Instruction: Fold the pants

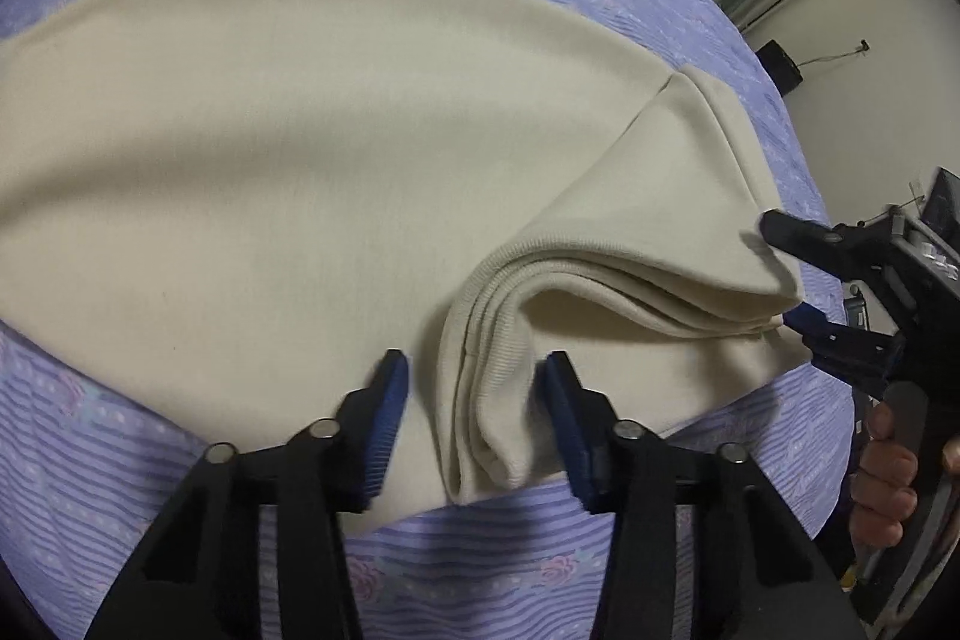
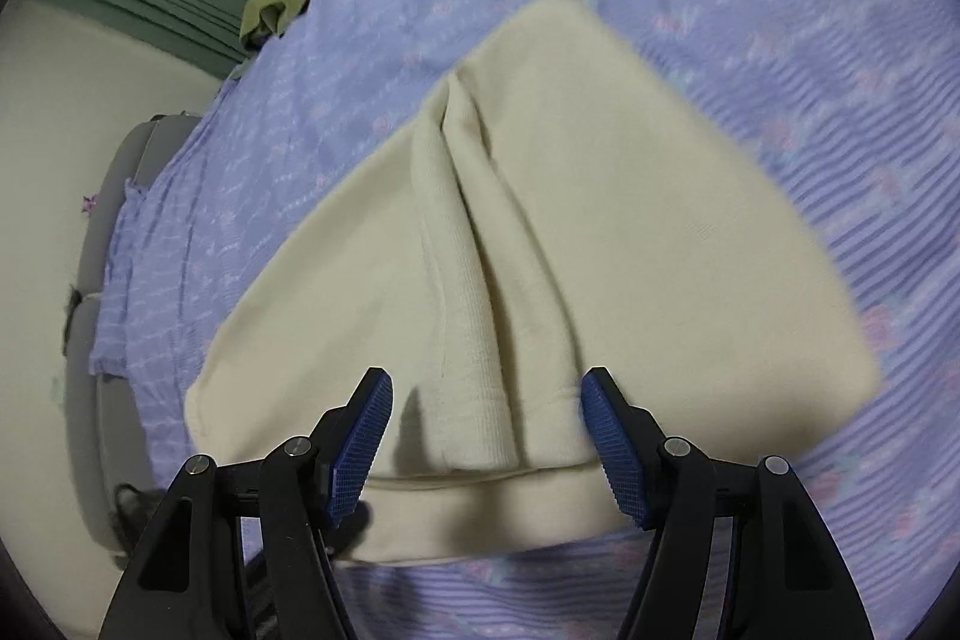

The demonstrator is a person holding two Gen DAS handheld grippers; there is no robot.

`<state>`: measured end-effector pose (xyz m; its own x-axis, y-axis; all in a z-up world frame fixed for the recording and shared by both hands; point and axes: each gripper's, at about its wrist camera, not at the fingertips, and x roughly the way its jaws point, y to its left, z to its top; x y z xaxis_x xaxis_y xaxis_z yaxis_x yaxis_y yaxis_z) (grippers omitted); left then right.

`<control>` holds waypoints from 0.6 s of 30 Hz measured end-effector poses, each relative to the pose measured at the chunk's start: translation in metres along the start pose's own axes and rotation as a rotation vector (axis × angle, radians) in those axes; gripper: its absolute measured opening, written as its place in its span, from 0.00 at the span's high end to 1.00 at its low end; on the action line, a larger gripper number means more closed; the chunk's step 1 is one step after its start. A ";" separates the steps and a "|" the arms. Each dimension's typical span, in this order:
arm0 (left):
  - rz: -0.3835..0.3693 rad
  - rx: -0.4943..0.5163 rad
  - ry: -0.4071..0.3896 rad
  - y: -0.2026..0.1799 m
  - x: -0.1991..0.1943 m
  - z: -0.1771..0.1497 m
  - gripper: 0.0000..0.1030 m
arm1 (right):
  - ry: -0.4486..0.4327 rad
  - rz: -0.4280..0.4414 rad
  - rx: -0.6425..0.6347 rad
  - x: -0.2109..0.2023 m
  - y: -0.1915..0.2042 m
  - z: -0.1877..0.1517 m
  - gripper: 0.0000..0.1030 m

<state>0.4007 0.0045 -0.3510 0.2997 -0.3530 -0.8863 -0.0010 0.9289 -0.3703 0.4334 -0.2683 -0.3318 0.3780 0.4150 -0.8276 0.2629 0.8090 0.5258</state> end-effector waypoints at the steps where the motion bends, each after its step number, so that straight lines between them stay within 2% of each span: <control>1: -0.004 -0.001 0.000 0.000 0.000 -0.001 0.62 | 0.009 -0.021 -0.008 0.004 0.000 0.001 0.35; 3: -0.007 0.003 0.000 0.001 0.001 -0.003 0.65 | 0.036 -0.035 -0.022 0.015 0.002 0.003 0.35; 4: -0.009 0.003 -0.002 0.001 0.000 -0.004 0.66 | 0.044 -0.040 -0.024 0.016 0.002 0.004 0.44; 5: -0.012 0.000 -0.002 0.001 0.000 -0.005 0.66 | 0.053 -0.051 -0.034 0.017 0.005 0.004 0.71; 6: -0.014 0.000 -0.002 0.002 0.000 -0.005 0.68 | 0.062 -0.048 -0.048 0.017 0.009 0.006 0.80; 7: -0.017 0.000 -0.004 0.002 0.000 -0.006 0.72 | 0.052 -0.030 -0.056 0.010 0.013 0.007 0.81; 9: -0.014 0.009 -0.010 -0.002 -0.004 -0.007 0.74 | -0.014 0.021 -0.084 -0.008 0.035 0.013 0.82; 12: -0.005 0.030 -0.027 -0.006 -0.011 -0.007 0.76 | -0.065 0.109 -0.125 -0.016 0.073 0.032 0.82; 16: -0.019 0.020 -0.034 -0.006 -0.011 -0.006 0.76 | -0.051 0.150 -0.226 0.016 0.134 0.068 0.83; 18: -0.030 -0.001 -0.033 -0.001 -0.009 -0.006 0.77 | -0.033 0.117 -0.300 0.042 0.162 0.080 0.84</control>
<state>0.3921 0.0058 -0.3445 0.3307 -0.3770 -0.8652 0.0073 0.9177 -0.3971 0.5629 -0.1529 -0.2660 0.4198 0.5025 -0.7558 -0.0552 0.8453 0.5314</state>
